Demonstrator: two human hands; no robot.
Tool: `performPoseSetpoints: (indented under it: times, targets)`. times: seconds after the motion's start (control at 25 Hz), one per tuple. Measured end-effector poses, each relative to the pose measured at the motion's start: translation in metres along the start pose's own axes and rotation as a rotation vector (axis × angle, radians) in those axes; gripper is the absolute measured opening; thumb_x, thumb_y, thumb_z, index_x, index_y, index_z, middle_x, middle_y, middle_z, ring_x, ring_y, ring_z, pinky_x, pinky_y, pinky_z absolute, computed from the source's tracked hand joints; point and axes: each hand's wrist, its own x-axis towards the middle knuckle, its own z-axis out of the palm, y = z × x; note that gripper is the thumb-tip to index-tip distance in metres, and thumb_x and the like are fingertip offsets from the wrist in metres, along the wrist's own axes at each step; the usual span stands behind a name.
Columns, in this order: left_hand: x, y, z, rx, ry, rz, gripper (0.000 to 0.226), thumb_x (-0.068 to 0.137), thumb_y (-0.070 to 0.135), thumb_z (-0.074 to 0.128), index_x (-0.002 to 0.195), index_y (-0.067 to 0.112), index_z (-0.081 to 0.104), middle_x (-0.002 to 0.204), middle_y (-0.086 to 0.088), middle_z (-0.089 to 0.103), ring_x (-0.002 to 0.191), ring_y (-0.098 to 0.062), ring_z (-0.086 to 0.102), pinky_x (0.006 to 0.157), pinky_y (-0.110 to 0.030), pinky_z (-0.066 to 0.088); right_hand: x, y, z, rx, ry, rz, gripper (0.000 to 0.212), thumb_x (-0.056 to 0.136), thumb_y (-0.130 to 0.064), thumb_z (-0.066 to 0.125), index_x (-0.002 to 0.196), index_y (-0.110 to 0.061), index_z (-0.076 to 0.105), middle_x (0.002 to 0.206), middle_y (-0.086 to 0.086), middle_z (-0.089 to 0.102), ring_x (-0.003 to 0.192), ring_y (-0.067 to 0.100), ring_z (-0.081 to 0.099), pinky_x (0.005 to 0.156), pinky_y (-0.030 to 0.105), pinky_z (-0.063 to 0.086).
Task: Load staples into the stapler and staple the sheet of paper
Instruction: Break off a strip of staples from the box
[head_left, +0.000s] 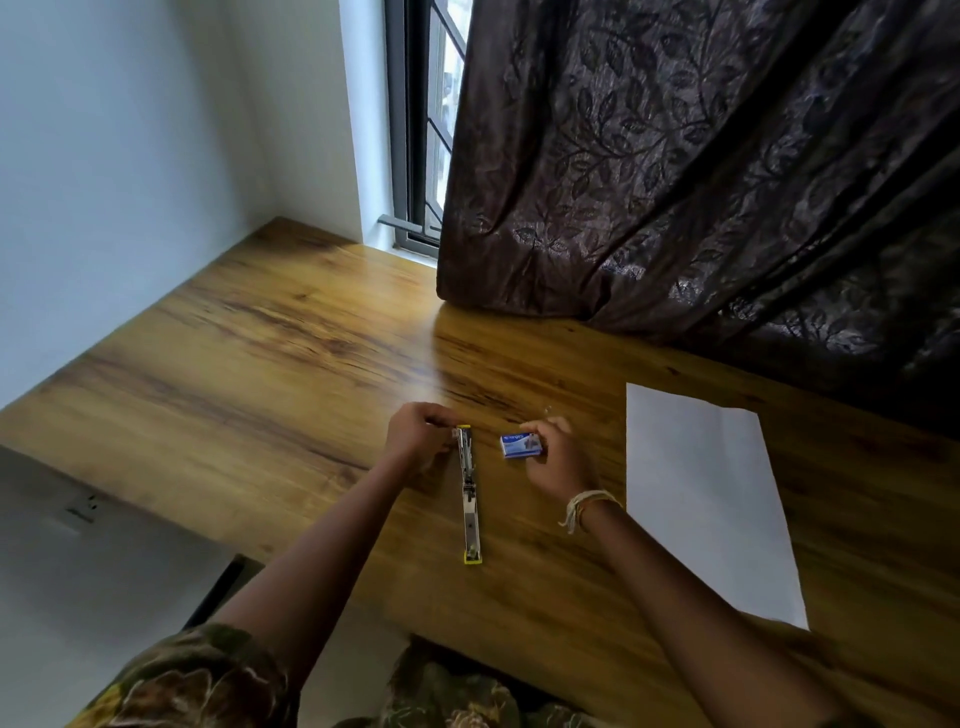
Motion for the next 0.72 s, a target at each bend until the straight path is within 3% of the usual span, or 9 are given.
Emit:
performPoseSetpoints:
  times: [0.16, 0.32, 0.4, 0.48, 0.64, 0.72]
  targets:
    - [-0.009, -0.013, 0.002, -0.126, 0.110, -0.044, 0.020, 0.089, 0.008, 0.062, 0.106, 0.014, 0.071, 0.092, -0.009, 0.071, 0.070, -0.021, 0.067, 0.069, -0.039, 0.060, 0.004, 0.005, 0.002, -0.189, -0.050, -0.128, 0.043, 0.085, -0.007, 0.062, 0.127, -0.014, 0.057, 0.128, 0.004, 0.055, 0.119, 0.020, 0.049, 0.098, 0.029, 0.044]
    - [-0.046, -0.024, 0.008, -0.444, 0.262, -0.158, 0.014, 0.092, 0.018, 0.063, 0.103, 0.009, 0.065, 0.092, -0.016, 0.067, 0.064, -0.018, 0.061, 0.059, -0.035, 0.057, -0.004, 0.011, -0.003, -0.013, -0.005, -0.031, 0.037, 0.084, -0.013, 0.068, 0.121, -0.011, 0.061, 0.119, 0.007, 0.061, 0.106, 0.018, 0.058, 0.085, 0.025, 0.050]
    - [-0.078, -0.022, 0.013, -0.417, 0.417, -0.124, 0.011, 0.092, 0.018, 0.063, 0.093, 0.007, 0.065, 0.075, -0.010, 0.065, 0.056, -0.016, 0.057, 0.049, -0.027, 0.052, -0.017, 0.018, -0.010, 0.112, 0.028, 0.046, 0.038, 0.082, -0.015, 0.071, 0.118, -0.010, 0.062, 0.117, 0.007, 0.063, 0.102, 0.017, 0.061, 0.082, 0.025, 0.053]
    - [-0.106, -0.013, 0.023, -0.392, 0.465, -0.073, 0.016, 0.093, 0.017, 0.062, 0.079, 0.009, 0.061, 0.061, -0.004, 0.059, 0.049, -0.014, 0.053, 0.042, -0.023, 0.045, -0.032, 0.021, -0.019, 0.203, 0.063, 0.075, 0.039, 0.081, -0.016, 0.073, 0.118, -0.009, 0.062, 0.114, 0.008, 0.066, 0.097, 0.014, 0.061, 0.077, 0.022, 0.052]
    - [-0.133, 0.006, 0.066, -0.678, 0.133, -0.118, 0.025, 0.098, 0.021, 0.053, 0.076, 0.011, 0.058, 0.063, -0.007, 0.055, 0.044, -0.011, 0.055, 0.043, -0.027, 0.049, -0.059, 0.024, -0.041, 0.308, 0.070, 0.068, 0.043, 0.080, -0.019, 0.075, 0.119, -0.010, 0.062, 0.114, 0.006, 0.068, 0.093, 0.009, 0.061, 0.068, 0.010, 0.048]
    - [-0.139, 0.026, 0.091, -0.784, -0.051, -0.228, 0.028, 0.101, 0.028, 0.045, 0.088, 0.008, 0.061, 0.077, -0.012, 0.061, 0.061, -0.013, 0.065, 0.056, -0.031, 0.056, -0.073, 0.025, -0.054, 0.341, 0.057, 0.026, 0.044, 0.078, -0.022, 0.076, 0.119, -0.011, 0.062, 0.113, 0.005, 0.069, 0.095, 0.010, 0.064, 0.068, 0.010, 0.050]
